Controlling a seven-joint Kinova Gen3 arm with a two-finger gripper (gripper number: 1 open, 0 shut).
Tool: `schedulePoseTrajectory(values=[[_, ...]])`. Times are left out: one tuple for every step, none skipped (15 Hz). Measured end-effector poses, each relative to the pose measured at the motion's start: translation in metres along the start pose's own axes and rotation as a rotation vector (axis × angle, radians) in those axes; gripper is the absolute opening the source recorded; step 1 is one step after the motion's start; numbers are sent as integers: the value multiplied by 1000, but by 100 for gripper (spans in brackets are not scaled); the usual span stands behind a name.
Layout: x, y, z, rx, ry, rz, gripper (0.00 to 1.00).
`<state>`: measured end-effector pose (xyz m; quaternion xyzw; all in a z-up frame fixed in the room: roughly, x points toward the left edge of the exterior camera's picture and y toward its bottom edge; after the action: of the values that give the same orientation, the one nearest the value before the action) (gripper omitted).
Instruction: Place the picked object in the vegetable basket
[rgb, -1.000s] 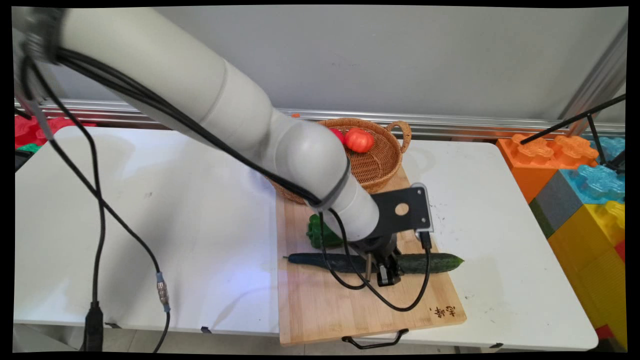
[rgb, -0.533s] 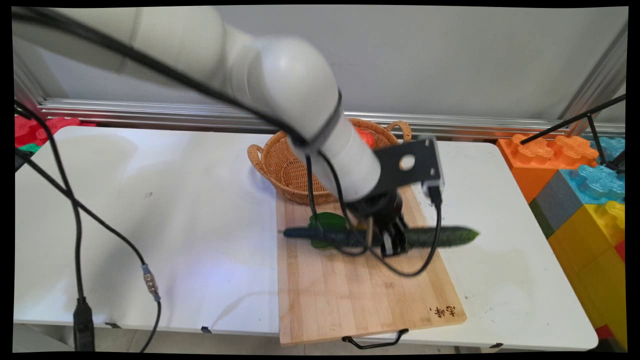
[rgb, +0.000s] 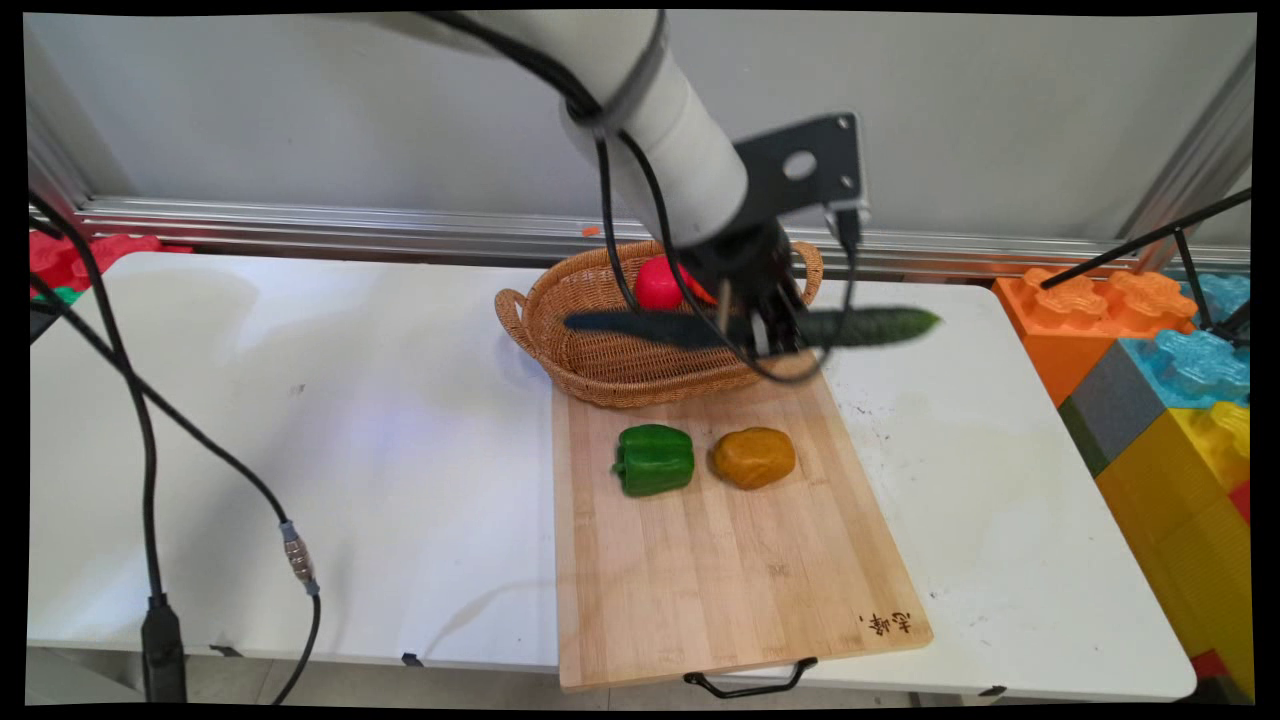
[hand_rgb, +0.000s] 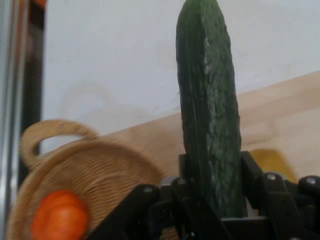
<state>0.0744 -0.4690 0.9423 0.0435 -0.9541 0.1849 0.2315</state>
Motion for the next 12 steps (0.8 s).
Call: schedulePoseTrajectory(values=[[-4,-8,1,12,-5,5,0],[-11,-20,4,32,-15,11,0],[-19,-30,7,47,-25,12,0],[-28,-41,12,59,-38,9,0],[-37,-49,18,63,-50,2,0],[-47,-57,25,63,-61,-9,0],[-57,-63,34,59,-72,-19,0],[-66,-68,41,54,-80,-28,0],[-78,-74,51,47,-92,-40,0],[-86,-78,58,43,-98,-47,0],[-93,-81,65,40,-104,-52,0],[-102,-87,73,38,-109,-55,0]])
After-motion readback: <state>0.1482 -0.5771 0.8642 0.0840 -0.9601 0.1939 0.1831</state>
